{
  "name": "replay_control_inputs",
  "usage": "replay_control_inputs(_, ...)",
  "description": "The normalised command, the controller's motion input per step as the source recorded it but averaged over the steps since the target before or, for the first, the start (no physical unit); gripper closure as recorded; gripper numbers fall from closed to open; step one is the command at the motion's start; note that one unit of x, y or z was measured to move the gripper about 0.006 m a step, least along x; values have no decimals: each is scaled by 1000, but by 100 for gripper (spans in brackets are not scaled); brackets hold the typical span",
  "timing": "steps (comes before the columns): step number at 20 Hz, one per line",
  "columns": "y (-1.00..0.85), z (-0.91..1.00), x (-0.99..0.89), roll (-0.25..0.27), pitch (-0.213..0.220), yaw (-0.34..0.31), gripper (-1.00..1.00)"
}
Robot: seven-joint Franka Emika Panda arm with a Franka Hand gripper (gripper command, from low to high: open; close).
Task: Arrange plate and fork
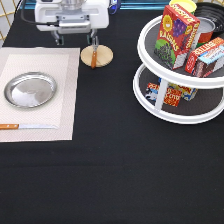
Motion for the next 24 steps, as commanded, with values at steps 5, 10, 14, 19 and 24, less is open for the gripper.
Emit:
replay_control_inputs(5, 311, -314, -659, 1, -4, -31, -100)
replay_control_inputs(10, 23, -353, -498, 27, 10, -124, -100)
replay_control_inputs(14, 0, -401, -473, 53, 3, -207, -100)
replay_control_inputs(19, 38, -406, -313, 18, 0, -184, -100)
replay_control_inputs(24, 107, -406, -185, 1, 0, -127, -100)
